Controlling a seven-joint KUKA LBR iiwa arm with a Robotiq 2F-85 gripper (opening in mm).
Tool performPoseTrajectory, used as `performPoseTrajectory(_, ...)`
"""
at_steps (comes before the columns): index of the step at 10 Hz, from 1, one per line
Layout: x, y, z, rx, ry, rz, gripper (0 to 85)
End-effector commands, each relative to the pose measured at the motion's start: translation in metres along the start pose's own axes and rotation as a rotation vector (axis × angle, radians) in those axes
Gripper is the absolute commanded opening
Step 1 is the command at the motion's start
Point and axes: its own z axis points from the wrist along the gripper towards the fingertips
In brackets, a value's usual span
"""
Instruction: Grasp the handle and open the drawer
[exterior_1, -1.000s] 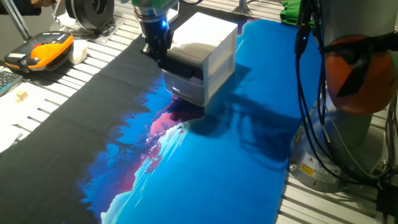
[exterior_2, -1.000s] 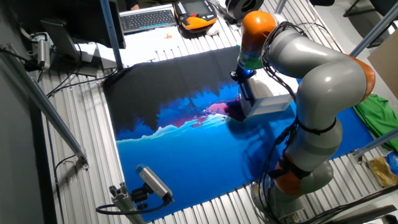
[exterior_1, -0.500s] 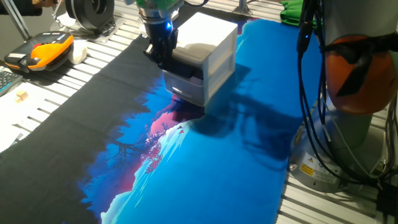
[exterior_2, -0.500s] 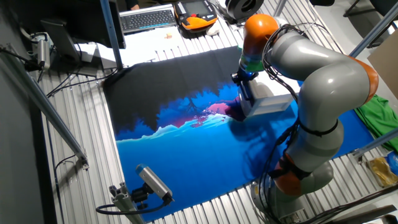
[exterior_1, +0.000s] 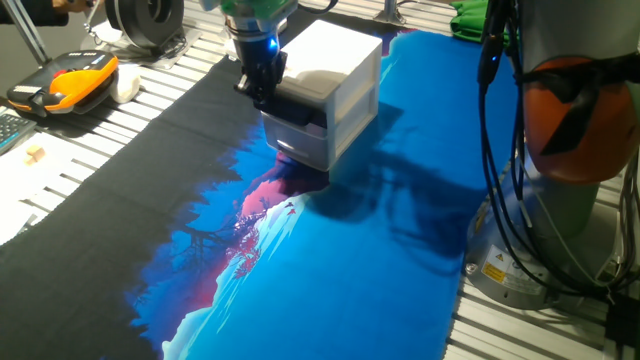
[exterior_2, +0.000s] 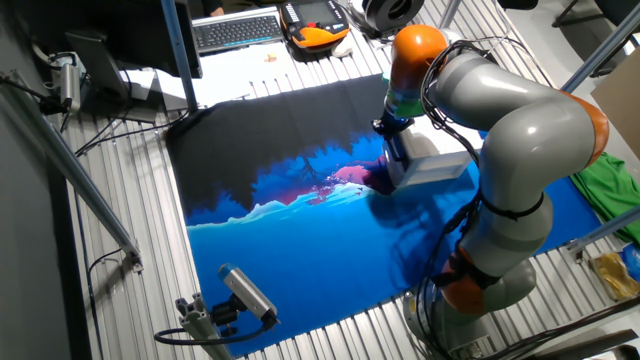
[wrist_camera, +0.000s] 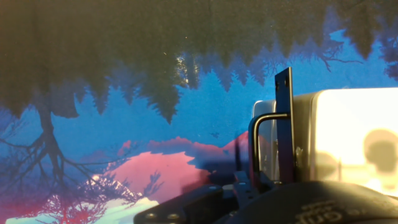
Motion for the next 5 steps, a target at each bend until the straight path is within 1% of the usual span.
performPoseTrajectory(1,0.0002,-0.0001,0.0,0.0,0.0,0.003,17.0)
performPoseTrajectory(2,0.0005,-0.0002,0.0002,0.002,-0.002,0.005,34.0)
performPoseTrajectory(5,0.0014,-0.0005,0.0006,0.002,-0.003,0.003,34.0)
